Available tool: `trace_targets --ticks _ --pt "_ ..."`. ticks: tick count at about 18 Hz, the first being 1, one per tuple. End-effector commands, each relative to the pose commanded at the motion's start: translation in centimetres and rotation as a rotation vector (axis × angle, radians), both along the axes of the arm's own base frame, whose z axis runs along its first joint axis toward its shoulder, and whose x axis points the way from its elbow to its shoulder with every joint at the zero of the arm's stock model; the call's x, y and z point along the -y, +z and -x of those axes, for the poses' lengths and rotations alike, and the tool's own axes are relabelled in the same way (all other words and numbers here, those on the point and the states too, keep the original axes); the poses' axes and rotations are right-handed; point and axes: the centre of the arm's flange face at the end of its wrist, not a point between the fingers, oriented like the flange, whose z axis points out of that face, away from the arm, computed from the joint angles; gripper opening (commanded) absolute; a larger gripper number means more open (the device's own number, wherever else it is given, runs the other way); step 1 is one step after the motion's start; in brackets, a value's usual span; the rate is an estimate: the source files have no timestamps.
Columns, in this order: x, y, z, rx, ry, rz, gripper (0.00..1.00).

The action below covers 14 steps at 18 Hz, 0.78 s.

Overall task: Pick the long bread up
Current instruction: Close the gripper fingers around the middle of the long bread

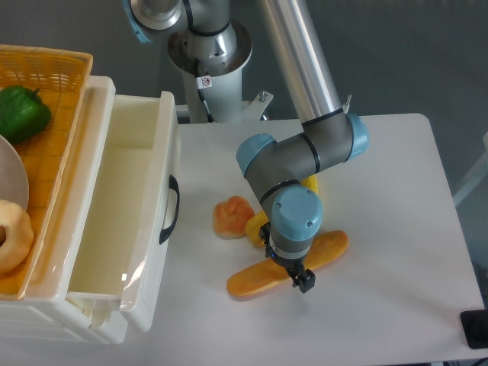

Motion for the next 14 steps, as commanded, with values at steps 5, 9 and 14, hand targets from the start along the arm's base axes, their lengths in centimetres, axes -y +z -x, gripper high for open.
trace_targets --ticks 5,9,14 --pt "-0.14 -0.26 0.16 0.002 0.008 0.000 1.00" --pt "-0.11 -0.32 0.12 0.003 0.012 0.001 0.99" --pt "-0.09 -0.49 0.09 0.005 0.012 0.003 0.81"
